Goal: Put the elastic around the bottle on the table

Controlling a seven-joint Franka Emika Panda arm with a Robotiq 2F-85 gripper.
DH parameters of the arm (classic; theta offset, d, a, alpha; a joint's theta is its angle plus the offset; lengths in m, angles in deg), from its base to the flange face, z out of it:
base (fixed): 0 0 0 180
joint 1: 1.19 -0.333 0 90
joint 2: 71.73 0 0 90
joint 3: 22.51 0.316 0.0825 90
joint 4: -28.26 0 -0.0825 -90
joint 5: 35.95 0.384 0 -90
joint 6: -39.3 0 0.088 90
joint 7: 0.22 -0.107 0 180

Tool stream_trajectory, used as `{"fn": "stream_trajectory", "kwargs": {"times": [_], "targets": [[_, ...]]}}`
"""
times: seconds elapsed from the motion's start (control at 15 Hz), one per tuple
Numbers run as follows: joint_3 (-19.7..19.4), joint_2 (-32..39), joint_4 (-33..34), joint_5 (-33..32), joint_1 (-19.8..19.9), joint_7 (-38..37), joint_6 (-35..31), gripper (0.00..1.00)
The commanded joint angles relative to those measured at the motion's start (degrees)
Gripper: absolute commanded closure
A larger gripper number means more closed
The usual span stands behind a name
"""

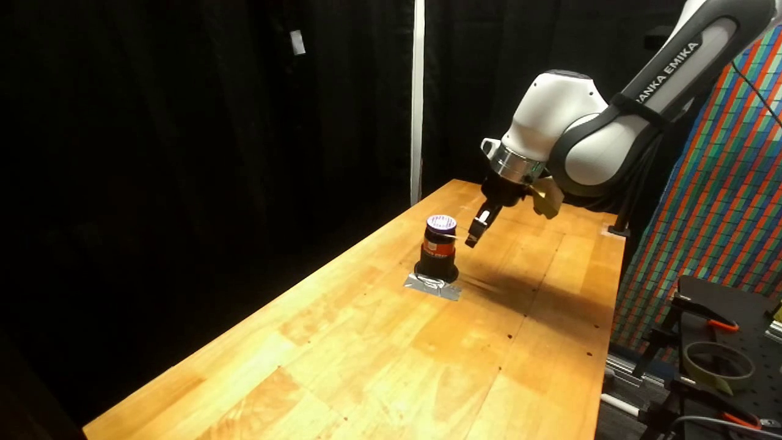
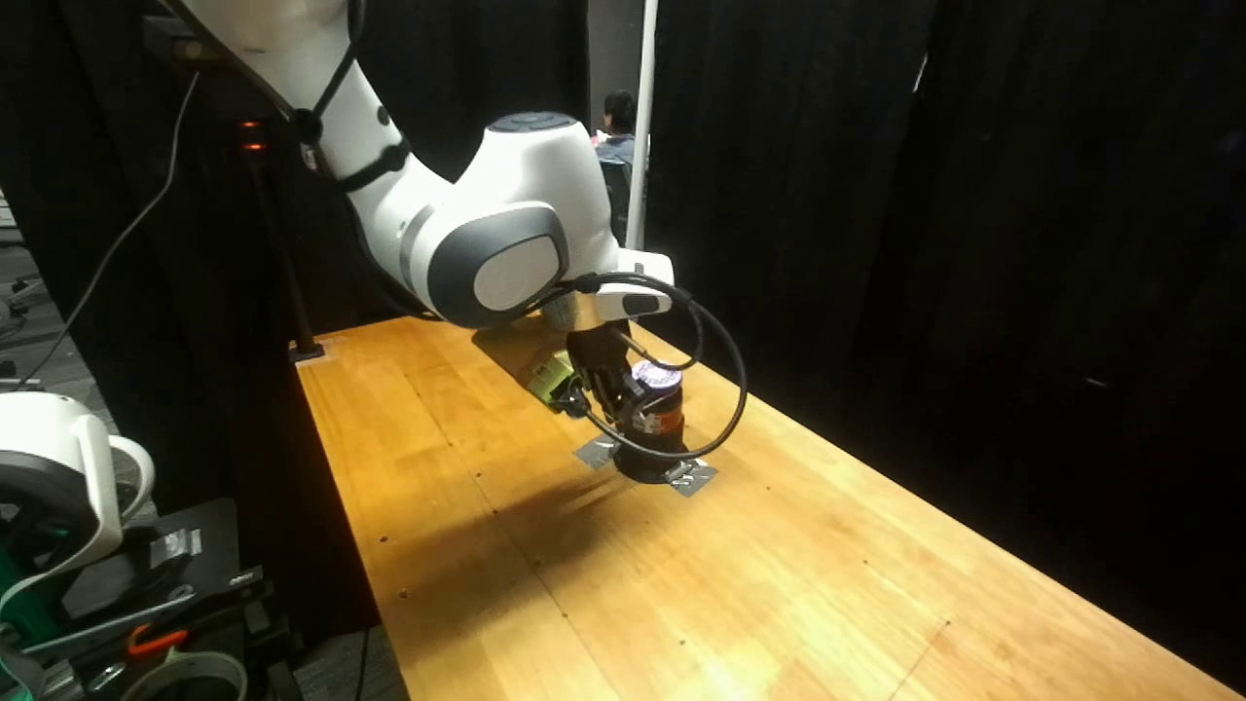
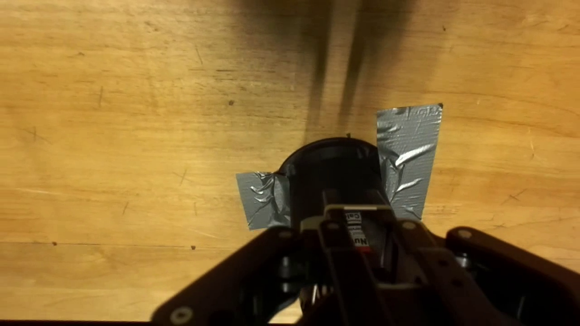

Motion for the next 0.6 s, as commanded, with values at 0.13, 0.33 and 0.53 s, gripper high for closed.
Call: {"fn": "stream_trajectory", "kwargs": {"times": [0.13,0.33,0.53], "targets": [[-2.3,-6.6,-10.8,-2.8,-2.1,-0.8,-11.5,0.79],[-4.6,-7.6,-14.1,-3.5,-4.0,-0.6,-17.0,0.80],[-7.6,-7.6,-17.0,-2.1,-6.9,0.5,-23.6,0.79]]}}
